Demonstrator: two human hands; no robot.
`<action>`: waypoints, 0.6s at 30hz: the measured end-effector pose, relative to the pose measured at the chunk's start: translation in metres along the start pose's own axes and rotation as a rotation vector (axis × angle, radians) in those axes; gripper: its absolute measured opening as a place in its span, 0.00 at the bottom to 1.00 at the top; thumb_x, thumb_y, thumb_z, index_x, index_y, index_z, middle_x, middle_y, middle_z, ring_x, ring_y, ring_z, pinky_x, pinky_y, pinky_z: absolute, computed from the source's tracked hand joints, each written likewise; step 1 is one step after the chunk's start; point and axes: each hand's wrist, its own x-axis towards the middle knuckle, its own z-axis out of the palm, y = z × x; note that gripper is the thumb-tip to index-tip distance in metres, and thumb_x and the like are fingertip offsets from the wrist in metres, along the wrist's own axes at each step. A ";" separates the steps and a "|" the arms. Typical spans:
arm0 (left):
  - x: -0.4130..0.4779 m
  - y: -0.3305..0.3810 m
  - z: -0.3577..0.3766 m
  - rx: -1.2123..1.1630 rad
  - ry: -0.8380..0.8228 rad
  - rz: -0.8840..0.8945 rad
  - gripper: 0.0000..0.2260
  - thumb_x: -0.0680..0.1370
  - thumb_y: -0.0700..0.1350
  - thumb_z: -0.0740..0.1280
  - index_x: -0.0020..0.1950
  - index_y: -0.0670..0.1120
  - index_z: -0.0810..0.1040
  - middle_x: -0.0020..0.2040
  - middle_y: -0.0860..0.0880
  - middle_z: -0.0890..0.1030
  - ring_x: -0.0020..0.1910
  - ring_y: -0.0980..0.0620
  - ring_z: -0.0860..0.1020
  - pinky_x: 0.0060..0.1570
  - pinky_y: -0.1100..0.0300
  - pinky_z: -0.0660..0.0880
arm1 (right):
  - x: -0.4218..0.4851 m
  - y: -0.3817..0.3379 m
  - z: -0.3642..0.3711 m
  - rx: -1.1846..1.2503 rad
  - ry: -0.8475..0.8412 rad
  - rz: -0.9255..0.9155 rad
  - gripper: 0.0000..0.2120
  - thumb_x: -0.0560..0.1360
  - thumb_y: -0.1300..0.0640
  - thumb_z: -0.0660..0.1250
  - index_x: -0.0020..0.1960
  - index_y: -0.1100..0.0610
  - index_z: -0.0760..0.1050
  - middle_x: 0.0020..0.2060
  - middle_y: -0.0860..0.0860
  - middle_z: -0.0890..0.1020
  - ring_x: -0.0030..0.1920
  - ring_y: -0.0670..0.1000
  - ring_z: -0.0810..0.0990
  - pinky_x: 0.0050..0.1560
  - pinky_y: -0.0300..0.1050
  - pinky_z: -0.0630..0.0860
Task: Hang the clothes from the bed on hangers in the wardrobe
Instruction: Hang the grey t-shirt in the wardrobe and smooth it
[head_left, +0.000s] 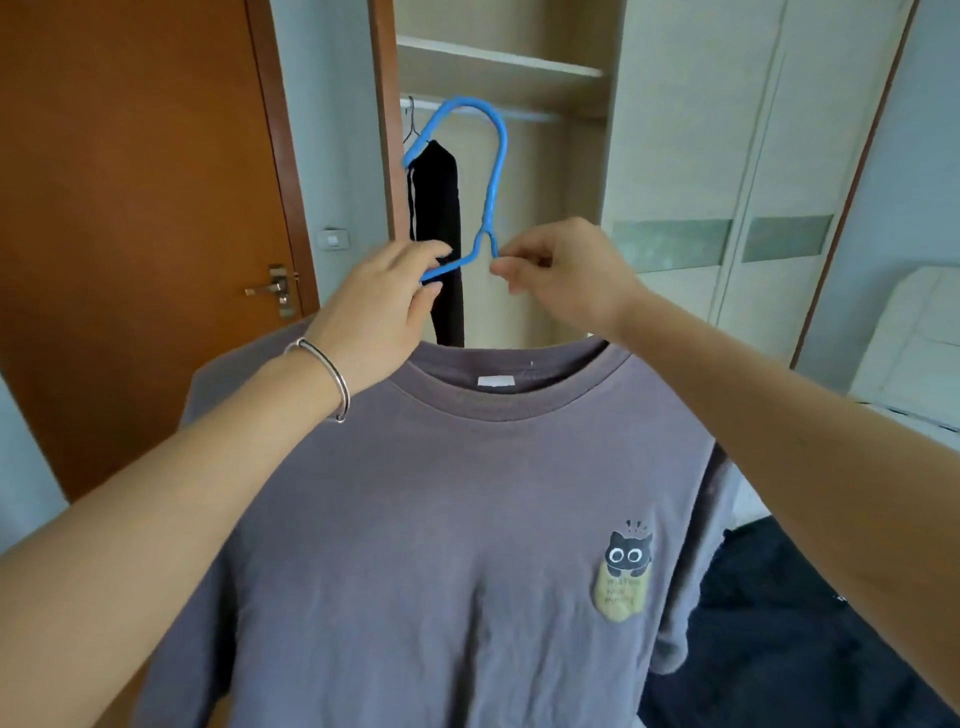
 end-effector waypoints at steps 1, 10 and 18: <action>-0.006 -0.015 0.004 0.087 0.077 0.061 0.14 0.78 0.39 0.60 0.63 0.40 0.73 0.57 0.40 0.77 0.54 0.47 0.73 0.55 0.59 0.69 | 0.009 0.000 0.013 0.010 -0.008 -0.004 0.10 0.76 0.55 0.64 0.48 0.59 0.82 0.34 0.49 0.80 0.28 0.37 0.74 0.32 0.21 0.66; -0.019 -0.115 0.090 0.305 -0.220 0.156 0.16 0.75 0.50 0.55 0.52 0.45 0.79 0.46 0.47 0.82 0.38 0.49 0.81 0.34 0.56 0.79 | 0.118 0.006 0.110 0.023 -0.028 -0.106 0.12 0.77 0.56 0.62 0.50 0.62 0.81 0.42 0.55 0.84 0.38 0.46 0.78 0.44 0.37 0.74; 0.076 -0.214 0.137 0.214 -0.184 -0.011 0.20 0.78 0.57 0.55 0.67 0.51 0.68 0.63 0.49 0.69 0.54 0.51 0.77 0.46 0.62 0.75 | 0.254 0.047 0.187 0.002 0.039 -0.151 0.12 0.77 0.55 0.62 0.51 0.61 0.81 0.42 0.54 0.84 0.34 0.43 0.74 0.36 0.24 0.66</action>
